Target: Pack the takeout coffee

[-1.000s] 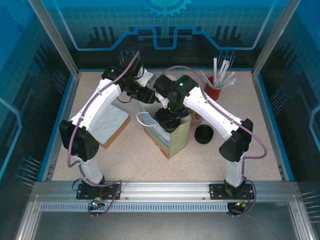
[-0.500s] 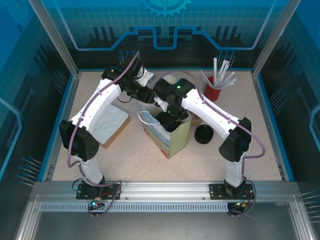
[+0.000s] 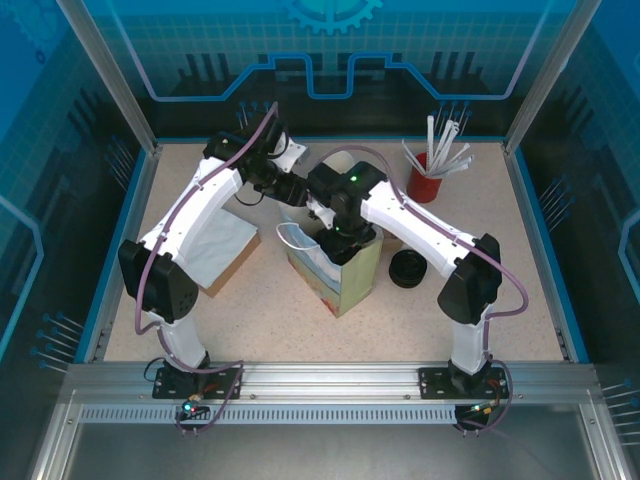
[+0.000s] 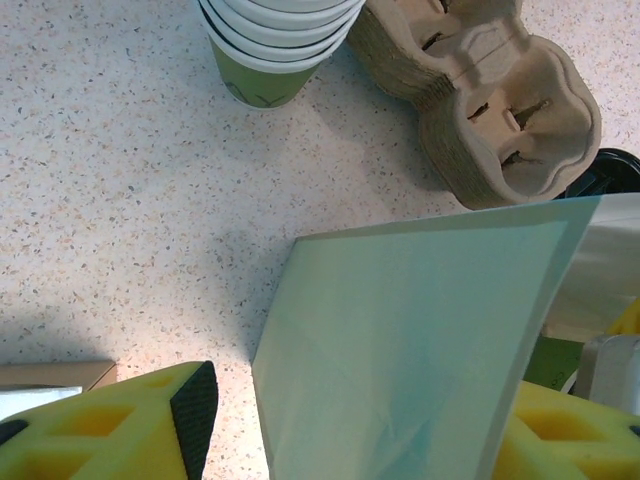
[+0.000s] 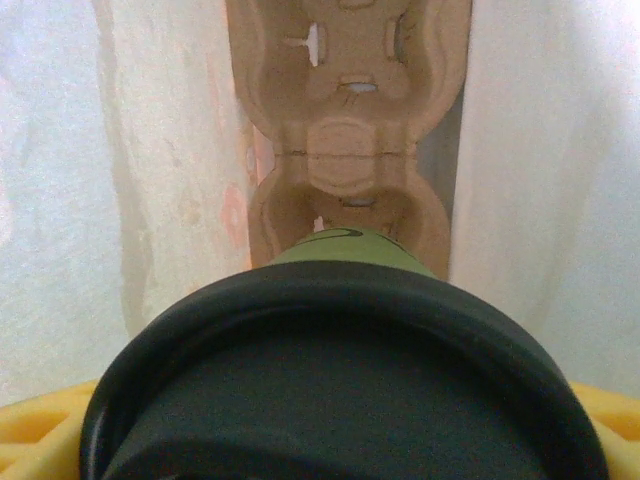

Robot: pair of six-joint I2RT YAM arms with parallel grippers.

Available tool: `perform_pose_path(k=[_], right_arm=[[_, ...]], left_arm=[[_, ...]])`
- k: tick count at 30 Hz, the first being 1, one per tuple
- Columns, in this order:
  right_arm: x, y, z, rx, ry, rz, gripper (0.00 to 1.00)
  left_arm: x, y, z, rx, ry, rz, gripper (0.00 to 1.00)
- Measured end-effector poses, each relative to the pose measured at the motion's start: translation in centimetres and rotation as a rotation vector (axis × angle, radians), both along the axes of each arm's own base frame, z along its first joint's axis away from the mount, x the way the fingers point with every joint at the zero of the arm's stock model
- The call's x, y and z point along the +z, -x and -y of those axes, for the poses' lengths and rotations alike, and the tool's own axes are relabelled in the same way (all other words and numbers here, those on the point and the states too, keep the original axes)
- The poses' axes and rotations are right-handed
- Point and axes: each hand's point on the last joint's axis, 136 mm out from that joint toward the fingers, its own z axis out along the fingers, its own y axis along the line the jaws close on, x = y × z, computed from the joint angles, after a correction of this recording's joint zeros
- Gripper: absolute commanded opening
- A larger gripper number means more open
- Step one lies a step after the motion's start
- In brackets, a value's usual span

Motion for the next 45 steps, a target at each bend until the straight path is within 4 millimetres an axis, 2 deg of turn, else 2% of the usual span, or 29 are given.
perform_pose_path(k=[45], right_arm=[[-4.5,0.8,0.4,0.073,0.007,-0.021,0.86]], left_arm=[[0.0,-0.2,-0.1,0.005,-0.004,0.005,0.65]])
